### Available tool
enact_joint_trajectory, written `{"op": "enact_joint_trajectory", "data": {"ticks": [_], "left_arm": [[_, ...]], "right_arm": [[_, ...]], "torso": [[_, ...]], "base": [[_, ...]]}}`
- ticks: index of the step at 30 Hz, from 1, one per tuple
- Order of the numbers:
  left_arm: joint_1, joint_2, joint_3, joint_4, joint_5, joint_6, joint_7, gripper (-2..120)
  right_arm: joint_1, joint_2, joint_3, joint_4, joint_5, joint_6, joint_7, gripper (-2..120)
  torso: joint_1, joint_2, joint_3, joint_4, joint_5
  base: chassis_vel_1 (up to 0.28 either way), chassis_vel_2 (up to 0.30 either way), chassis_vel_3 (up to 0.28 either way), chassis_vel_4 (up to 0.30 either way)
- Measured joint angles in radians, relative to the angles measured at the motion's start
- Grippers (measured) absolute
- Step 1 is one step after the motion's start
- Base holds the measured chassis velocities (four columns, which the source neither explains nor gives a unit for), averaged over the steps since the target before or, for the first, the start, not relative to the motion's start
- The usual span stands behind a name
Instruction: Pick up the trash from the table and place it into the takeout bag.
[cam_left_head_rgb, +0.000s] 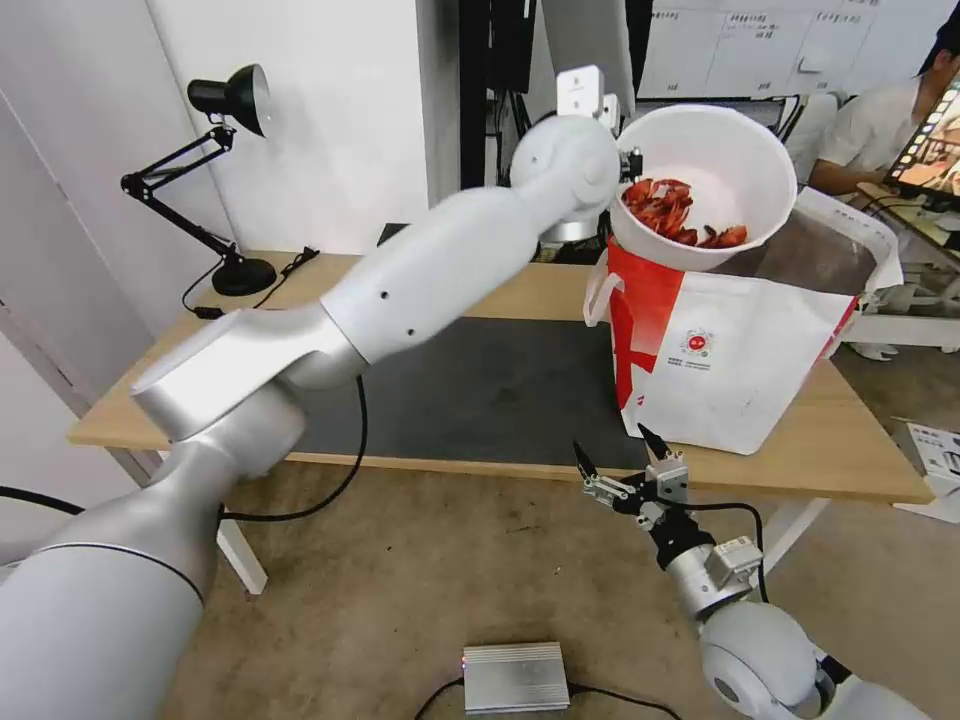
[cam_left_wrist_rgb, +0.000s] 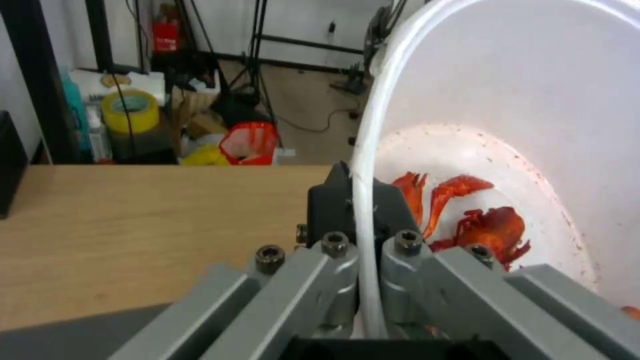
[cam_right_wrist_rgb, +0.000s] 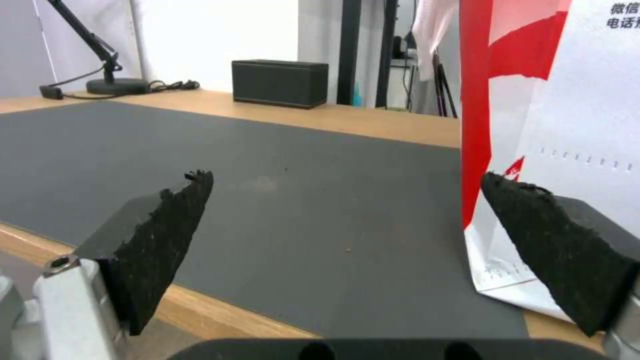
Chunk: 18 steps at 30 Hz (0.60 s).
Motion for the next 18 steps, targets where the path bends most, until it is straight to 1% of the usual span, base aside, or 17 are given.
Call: {"op": "enact_joint_trajectory", "data": {"ticks": [6,9,14,17,18], "left_arm": [[0.008,-0.031,-0.001,0.036,0.024,-0.01,0.0,0],[0.009,-0.05,-0.007,0.069,0.046,-0.021,0.002,0],[0.011,-0.053,-0.007,0.085,0.071,-0.04,0.006,0],[0.021,-0.054,0.009,0.093,0.118,-0.098,0.02,0],[0.021,-0.054,0.009,0.093,0.118,-0.098,0.02,0]], "right_arm": [[0.0,0.0,0.0,0.0,0.0,0.0,0.0,100],[0.0,0.0,0.0,0.0,0.0,0.0,0.0,100],[0.0,0.0,0.0,0.0,0.0,0.0,0.0,100],[0.0,0.0,0.0,0.0,0.0,0.0,0.0,100],[0.0,0.0,0.0,0.0,0.0,0.0,0.0,100]], "torso": [[0.0,0.0,0.0,-0.0001,0.0],[0.0,0.0,0.0,0.0,-0.0001],[0.0,0.0,0.0,0.0,0.0],[0.0,0.0,0.0,0.0001,-0.0001],[0.0,0.0,0.0,0.0001,-0.0001]], "base": [[0.0,0.0,0.0,0.0],[0.0,0.0,0.0,0.0],[0.0,0.0,0.0,0.0],[0.0,0.0,0.0,0.0],[0.0,0.0,0.0,0.0]]}}
